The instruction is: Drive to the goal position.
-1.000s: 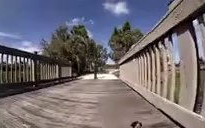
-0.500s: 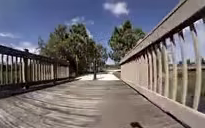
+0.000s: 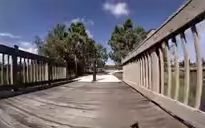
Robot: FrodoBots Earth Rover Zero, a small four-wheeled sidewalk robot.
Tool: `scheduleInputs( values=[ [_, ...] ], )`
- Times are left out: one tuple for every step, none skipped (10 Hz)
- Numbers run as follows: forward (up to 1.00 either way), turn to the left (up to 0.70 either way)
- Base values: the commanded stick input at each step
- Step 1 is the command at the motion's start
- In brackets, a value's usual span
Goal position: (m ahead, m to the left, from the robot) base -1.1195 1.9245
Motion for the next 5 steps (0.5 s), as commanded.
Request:
scheduleInputs(
  values=[
    [0.85, 0.0],
    [0.85, 0.0],
    [0.85, 0.0],
    [0.85, 0.0],
    [0.85, 0.0]
  ],
)
